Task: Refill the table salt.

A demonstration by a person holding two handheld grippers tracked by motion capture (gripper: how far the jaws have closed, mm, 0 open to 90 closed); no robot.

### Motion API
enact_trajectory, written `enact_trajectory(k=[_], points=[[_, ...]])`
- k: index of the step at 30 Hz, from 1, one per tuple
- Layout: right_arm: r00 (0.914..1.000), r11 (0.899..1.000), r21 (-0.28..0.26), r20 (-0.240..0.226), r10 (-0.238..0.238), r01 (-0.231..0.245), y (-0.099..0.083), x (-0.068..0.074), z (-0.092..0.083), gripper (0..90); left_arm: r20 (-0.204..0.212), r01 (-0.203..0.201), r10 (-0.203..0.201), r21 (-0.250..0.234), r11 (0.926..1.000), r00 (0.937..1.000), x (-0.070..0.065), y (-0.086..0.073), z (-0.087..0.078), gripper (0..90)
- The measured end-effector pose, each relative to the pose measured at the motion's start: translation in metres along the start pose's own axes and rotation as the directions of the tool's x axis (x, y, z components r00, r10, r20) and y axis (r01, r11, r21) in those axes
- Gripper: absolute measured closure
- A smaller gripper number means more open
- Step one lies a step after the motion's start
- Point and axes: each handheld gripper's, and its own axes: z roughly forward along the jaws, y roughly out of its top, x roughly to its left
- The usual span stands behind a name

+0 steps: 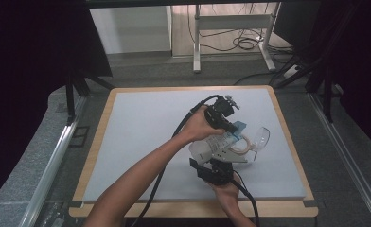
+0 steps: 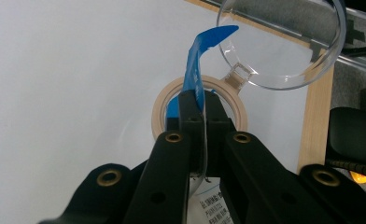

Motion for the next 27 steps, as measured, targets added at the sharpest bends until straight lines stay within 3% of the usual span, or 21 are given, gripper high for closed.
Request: enact_trajectory(k=[27], points=[[1.0,1.0,-0.008,0.003,0.005,-0.005,0.0029,-0.001,-0.0021,55.4,0.001,-0.023,0.023,0.025,0.9994,0.9997,-0.0029,0.0073,0.0032,90.0]])
